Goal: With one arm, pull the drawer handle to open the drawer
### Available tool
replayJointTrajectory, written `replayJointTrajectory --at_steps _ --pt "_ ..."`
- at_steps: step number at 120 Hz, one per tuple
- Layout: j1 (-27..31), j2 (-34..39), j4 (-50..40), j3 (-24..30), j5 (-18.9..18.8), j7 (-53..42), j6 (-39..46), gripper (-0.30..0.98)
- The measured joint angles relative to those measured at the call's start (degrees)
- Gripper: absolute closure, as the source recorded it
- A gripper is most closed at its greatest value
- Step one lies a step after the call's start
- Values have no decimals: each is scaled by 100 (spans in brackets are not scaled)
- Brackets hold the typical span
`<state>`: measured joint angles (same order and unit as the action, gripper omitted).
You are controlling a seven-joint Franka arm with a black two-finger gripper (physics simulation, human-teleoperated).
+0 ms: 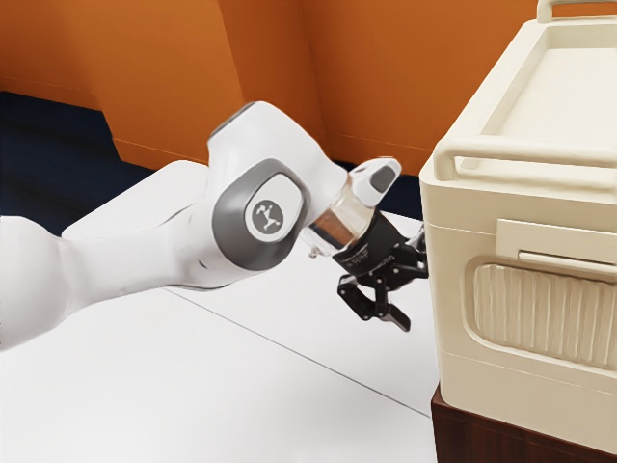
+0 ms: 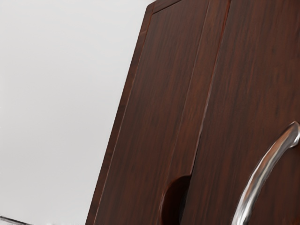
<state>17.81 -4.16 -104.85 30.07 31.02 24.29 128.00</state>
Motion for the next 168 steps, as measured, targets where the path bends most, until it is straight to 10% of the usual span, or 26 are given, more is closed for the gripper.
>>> replayJointTrajectory --at_steps 168 --pt "318 293 -485 -157 -376 37 -271 0"
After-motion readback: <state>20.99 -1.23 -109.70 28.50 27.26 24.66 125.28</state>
